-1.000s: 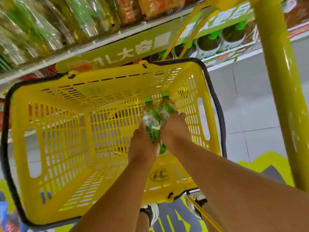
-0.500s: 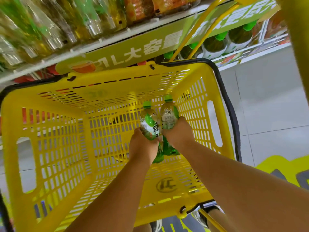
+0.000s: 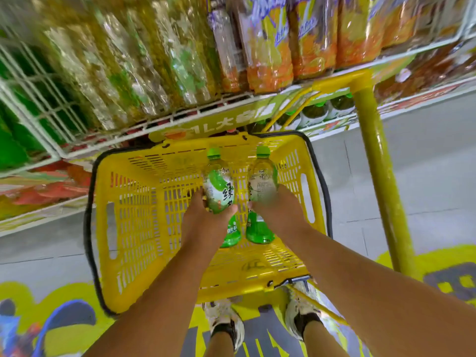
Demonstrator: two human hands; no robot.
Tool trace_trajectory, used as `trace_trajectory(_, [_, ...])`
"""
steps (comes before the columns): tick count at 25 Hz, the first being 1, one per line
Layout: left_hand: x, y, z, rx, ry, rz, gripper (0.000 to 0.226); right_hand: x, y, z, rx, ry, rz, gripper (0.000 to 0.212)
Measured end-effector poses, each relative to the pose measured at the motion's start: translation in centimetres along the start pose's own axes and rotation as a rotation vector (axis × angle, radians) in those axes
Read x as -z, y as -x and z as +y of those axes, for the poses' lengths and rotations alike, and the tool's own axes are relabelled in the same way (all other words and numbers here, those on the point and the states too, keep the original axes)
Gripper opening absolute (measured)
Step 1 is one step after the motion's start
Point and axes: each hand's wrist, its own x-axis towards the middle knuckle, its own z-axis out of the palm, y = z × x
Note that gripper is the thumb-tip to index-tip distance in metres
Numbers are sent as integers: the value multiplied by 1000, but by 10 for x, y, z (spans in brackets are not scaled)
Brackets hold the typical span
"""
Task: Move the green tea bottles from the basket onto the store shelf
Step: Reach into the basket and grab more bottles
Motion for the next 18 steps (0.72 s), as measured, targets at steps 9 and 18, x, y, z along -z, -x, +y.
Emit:
trace_trajectory(9, [143,117,86,-104,55,96,70,97,137,-121,146,-91,-55,41])
trace_trajectory(18, [273,273,183,-318,147,163,74,192,303,-235,319,-164,-73,42])
